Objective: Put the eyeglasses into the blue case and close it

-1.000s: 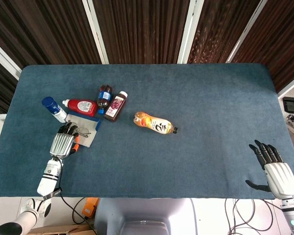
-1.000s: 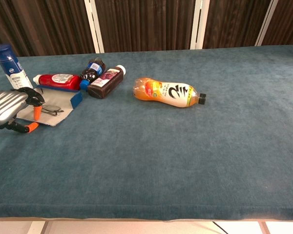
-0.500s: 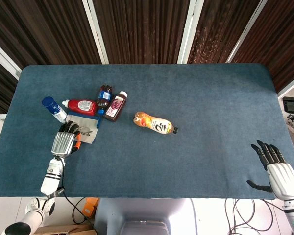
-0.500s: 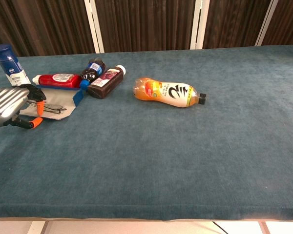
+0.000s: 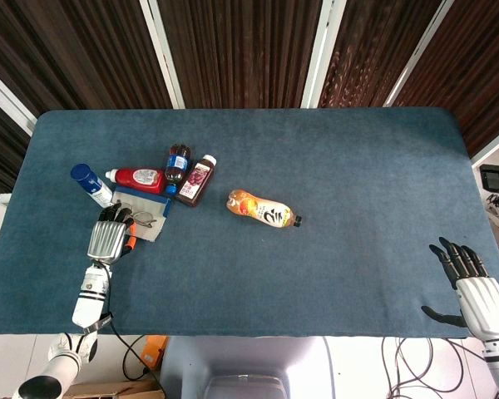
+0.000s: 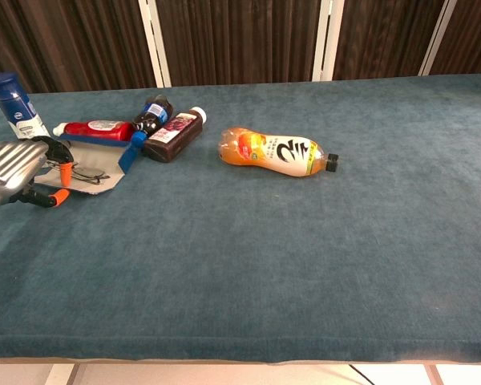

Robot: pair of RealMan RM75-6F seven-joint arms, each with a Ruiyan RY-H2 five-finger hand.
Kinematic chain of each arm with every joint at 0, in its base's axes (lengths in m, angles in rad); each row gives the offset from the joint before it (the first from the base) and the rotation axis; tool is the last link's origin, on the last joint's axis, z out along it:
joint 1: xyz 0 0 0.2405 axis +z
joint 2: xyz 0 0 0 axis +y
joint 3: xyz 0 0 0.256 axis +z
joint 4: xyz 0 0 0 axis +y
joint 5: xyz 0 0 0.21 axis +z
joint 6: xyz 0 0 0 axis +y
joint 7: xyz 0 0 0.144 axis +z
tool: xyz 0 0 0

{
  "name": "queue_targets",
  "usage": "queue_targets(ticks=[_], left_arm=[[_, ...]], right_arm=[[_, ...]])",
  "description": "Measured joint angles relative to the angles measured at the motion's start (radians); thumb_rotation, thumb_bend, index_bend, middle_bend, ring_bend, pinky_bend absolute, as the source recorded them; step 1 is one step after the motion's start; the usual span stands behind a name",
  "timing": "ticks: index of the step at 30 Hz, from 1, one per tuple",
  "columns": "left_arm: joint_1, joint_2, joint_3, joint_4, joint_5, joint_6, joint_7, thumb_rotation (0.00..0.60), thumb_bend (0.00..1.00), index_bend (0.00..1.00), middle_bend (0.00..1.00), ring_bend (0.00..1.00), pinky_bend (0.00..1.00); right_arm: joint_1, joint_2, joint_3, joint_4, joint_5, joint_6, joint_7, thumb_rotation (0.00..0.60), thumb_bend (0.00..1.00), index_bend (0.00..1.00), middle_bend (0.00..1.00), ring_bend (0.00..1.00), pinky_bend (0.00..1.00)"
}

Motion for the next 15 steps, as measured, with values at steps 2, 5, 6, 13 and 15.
queue_targets(ticks=[2, 5, 6, 13, 15], left_arm=[[-0.004, -0.005, -0.003, 0.007, -0.004, -0.003, 0.001, 0.600, 0.38, 0.59, 0.30, 0.16, 0.20], [-0.012, -0.013, -0.012, 0.018, -0.012, -0.011, 0.004, 0.600, 0.39, 0.60, 0.30, 0.16, 0.20], [-0.015, -0.016, -0.015, 0.020, -0.016, -0.012, 0.004, 0.600, 0.40, 0.60, 0.30, 0.16, 0.20], [-0.020, -0.020, -0.016, 0.031, -0.018, -0.019, 0.002, 0.600, 0.54, 0.67, 0.31, 0.16, 0.20], [-0.017, -0.019, -0.013, 0.032, -0.014, -0.010, 0.002, 0.600, 0.61, 0.70, 0.31, 0.16, 0.20]], right_arm=[[0.000, 0.000, 0.000, 0.000, 0.000, -0.001, 0.000, 0.600, 0.07, 0.00, 0.00, 0.00, 0.00], [0.001, 0.001, 0.000, 0.001, 0.001, -0.003, 0.001, 0.600, 0.07, 0.00, 0.00, 0.00, 0.00], [0.001, 0.002, 0.001, 0.001, 0.002, -0.003, 0.002, 0.600, 0.07, 0.00, 0.00, 0.00, 0.00], [0.001, 0.003, 0.002, 0.001, 0.004, -0.005, 0.004, 0.600, 0.07, 0.00, 0.00, 0.00, 0.00], [0.001, 0.003, 0.002, 0.001, 0.005, -0.005, 0.004, 0.600, 0.07, 0.00, 0.00, 0.00, 0.00]])
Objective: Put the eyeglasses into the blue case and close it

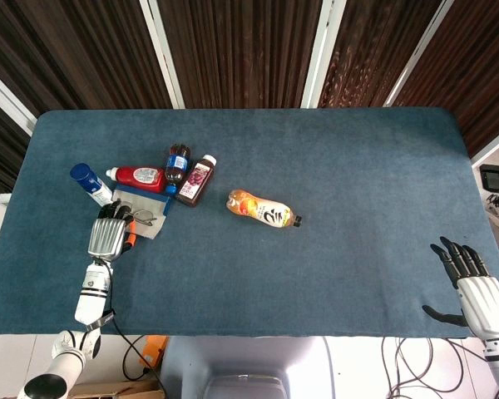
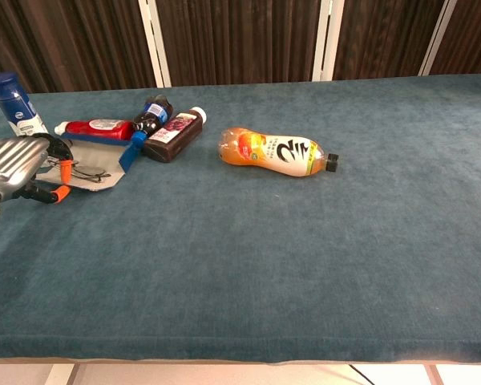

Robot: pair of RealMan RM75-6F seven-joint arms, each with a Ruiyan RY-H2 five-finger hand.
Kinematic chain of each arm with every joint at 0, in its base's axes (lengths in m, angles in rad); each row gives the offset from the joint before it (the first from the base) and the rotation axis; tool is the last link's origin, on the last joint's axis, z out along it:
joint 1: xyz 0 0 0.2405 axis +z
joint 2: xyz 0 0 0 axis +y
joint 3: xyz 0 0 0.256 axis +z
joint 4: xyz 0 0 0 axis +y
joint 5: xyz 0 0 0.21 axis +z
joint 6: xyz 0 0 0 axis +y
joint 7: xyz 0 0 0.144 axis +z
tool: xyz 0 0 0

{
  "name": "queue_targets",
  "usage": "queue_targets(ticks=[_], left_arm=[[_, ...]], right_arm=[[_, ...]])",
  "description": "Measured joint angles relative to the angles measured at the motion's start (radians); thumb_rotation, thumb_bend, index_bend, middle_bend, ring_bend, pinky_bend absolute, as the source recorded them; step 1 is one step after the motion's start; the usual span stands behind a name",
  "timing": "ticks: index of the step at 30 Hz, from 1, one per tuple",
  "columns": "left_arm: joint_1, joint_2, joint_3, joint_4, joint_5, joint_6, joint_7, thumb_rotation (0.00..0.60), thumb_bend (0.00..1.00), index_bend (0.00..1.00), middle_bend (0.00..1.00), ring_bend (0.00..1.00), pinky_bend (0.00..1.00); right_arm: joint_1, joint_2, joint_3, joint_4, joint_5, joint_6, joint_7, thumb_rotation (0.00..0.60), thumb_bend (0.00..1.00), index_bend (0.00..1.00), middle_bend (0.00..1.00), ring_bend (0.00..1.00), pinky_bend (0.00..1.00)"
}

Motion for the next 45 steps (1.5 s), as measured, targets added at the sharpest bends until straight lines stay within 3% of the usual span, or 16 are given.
queue_targets(ticks=[6, 17, 23, 34, 39, 45], left_arm=[[0.020, 0.016, 0.019, -0.009, 0.021, 0.072, 0.002, 0.600, 0.72, 0.73, 0.31, 0.16, 0.18], [0.078, 0.109, 0.057, -0.135, 0.060, 0.177, 0.029, 0.600, 0.74, 0.74, 0.31, 0.16, 0.18], [0.115, 0.213, 0.080, -0.312, 0.077, 0.199, 0.090, 0.600, 0.75, 0.74, 0.31, 0.16, 0.18], [0.163, 0.453, 0.087, -0.790, 0.074, 0.208, 0.307, 0.600, 0.75, 0.74, 0.31, 0.16, 0.18], [0.170, 0.550, 0.090, -0.951, 0.050, 0.158, 0.438, 0.600, 0.75, 0.74, 0.31, 0.16, 0.18], [0.149, 0.624, 0.079, -1.068, -0.022, 0.041, 0.610, 0.600, 0.75, 0.74, 0.31, 0.16, 0.19]], right_arm=[[0.000, 0.000, 0.000, -0.001, -0.002, -0.001, -0.002, 0.600, 0.07, 0.00, 0.00, 0.00, 0.00], [-0.001, -0.003, -0.004, -0.005, -0.013, 0.003, -0.007, 0.600, 0.07, 0.00, 0.00, 0.00, 0.00], [0.001, -0.006, -0.006, -0.006, -0.017, -0.002, -0.015, 0.600, 0.07, 0.00, 0.00, 0.00, 0.00], [0.003, -0.009, -0.009, -0.008, -0.022, -0.004, -0.021, 0.600, 0.07, 0.00, 0.00, 0.00, 0.00], [0.006, -0.011, -0.009, -0.008, -0.021, -0.009, -0.025, 0.600, 0.07, 0.00, 0.00, 0.00, 0.00], [0.007, -0.014, -0.010, -0.010, -0.021, -0.013, -0.032, 0.600, 0.07, 0.00, 0.00, 0.00, 0.00]])
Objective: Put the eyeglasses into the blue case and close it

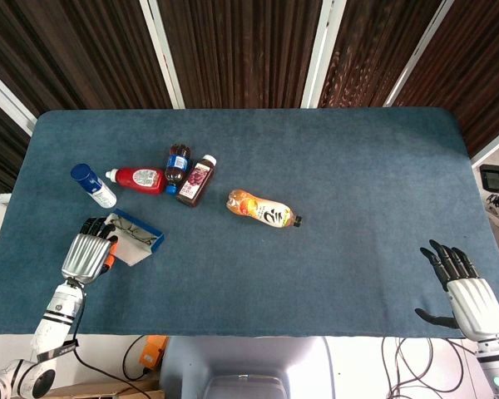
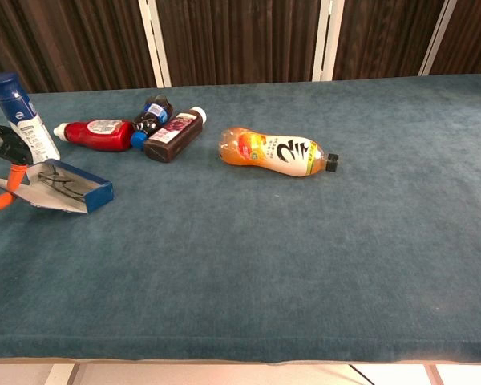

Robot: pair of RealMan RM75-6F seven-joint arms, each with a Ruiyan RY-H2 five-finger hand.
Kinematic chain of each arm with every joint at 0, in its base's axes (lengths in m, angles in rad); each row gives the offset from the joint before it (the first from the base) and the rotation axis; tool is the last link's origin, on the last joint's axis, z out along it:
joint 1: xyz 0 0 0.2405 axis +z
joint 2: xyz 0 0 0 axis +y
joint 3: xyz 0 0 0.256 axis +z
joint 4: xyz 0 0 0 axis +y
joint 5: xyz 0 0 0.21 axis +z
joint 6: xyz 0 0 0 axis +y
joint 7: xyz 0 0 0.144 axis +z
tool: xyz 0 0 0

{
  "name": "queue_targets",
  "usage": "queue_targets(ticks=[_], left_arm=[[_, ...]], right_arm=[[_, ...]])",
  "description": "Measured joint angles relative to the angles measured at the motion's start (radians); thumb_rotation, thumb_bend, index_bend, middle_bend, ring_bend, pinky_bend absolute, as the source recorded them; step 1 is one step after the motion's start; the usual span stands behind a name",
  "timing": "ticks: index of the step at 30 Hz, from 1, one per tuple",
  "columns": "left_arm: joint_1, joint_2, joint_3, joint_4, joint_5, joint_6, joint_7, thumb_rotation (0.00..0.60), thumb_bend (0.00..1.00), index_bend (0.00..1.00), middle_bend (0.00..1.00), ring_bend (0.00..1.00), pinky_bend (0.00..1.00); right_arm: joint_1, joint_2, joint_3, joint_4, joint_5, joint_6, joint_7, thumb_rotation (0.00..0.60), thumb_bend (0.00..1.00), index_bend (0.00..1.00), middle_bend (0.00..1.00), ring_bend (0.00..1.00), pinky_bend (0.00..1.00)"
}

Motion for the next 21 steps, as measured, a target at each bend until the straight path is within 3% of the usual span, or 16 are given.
queue_targets(ticks=[9, 21], left_arm=[[-0.063, 0.035, -0.033, -0.089, -0.105, -0.106, 0.197, 0.600, 0.75, 0.74, 0.31, 0.17, 0.19], [-0.150, -0.018, -0.079, -0.062, -0.217, -0.175, 0.363, 0.600, 0.75, 0.74, 0.31, 0.18, 0.18]], right_arm=[[0.003, -0.001, 0.001, -0.001, 0.006, -0.007, -0.005, 0.600, 0.07, 0.00, 0.00, 0.00, 0.00], [0.002, 0.005, 0.002, 0.002, 0.007, -0.004, 0.012, 0.600, 0.07, 0.00, 0.00, 0.00, 0.00]])
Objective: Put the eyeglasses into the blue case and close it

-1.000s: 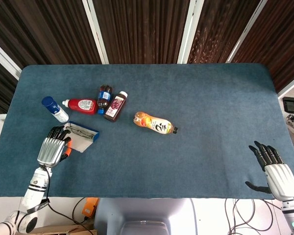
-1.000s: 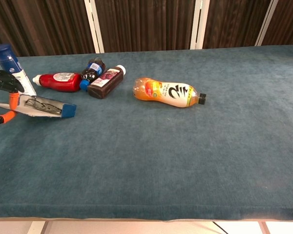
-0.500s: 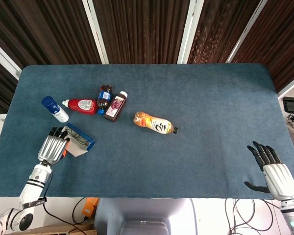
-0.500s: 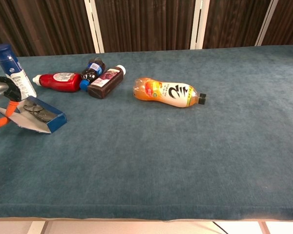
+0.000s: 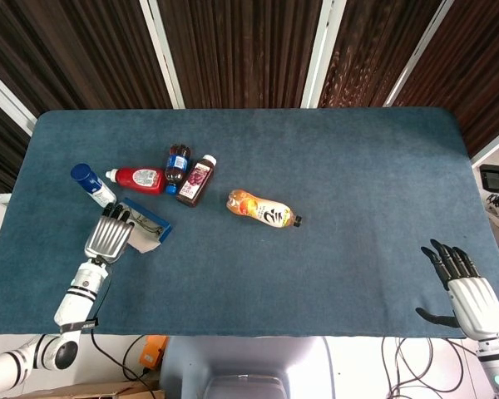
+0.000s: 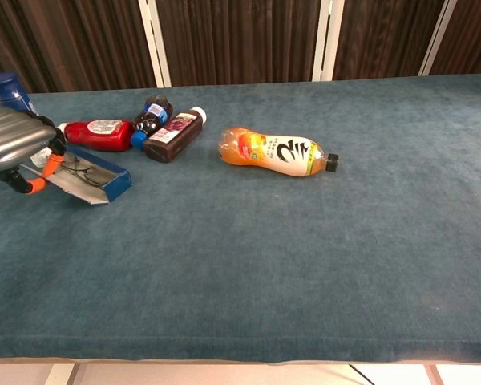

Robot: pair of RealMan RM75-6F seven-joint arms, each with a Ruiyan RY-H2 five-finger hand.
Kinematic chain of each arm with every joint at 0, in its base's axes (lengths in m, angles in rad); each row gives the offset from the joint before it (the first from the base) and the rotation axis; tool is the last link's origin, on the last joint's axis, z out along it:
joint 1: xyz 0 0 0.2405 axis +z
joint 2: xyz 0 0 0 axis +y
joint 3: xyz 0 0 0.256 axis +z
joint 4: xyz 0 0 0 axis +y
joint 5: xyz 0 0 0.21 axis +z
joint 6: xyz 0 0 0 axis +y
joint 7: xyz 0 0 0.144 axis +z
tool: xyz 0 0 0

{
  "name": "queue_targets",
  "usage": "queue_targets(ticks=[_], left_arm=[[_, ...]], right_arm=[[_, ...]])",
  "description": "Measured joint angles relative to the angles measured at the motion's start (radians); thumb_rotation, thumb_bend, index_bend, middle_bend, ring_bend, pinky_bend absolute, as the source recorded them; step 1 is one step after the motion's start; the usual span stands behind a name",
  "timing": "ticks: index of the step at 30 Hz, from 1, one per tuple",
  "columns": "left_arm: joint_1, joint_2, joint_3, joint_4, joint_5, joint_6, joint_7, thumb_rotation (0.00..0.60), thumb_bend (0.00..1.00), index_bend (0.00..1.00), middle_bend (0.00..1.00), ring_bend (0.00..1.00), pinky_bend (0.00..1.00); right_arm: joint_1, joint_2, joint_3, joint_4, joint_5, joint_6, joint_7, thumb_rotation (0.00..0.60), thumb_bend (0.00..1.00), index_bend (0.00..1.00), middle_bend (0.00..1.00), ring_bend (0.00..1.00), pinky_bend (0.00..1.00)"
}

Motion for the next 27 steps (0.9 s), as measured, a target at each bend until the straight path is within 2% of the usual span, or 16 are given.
queue_targets(ticks=[8, 18, 27], left_arm=[[-0.062, -0.013, -0.033, -0.003, -0.090, -0.032, 0.084, 0.600, 0.75, 0.74, 0.32, 0.19, 0.18], [-0.147, -0.065, -0.051, 0.078, -0.191, -0.058, 0.195, 0.600, 0.75, 0.74, 0.32, 0.20, 0.18], [-0.208, -0.111, -0.068, 0.147, -0.256, -0.063, 0.241, 0.600, 0.75, 0.74, 0.33, 0.21, 0.18]], right_arm=[[-0.001, 0.005, 0.001, 0.001, 0.002, 0.003, 0.011, 0.600, 0.07, 0.00, 0.00, 0.00, 0.00], [0.000, 0.008, 0.004, 0.003, 0.007, 0.000, 0.021, 0.600, 0.07, 0.00, 0.00, 0.00, 0.00], [0.000, 0.015, 0.004, 0.003, 0.010, -0.001, 0.039, 0.600, 0.07, 0.00, 0.00, 0.00, 0.00]])
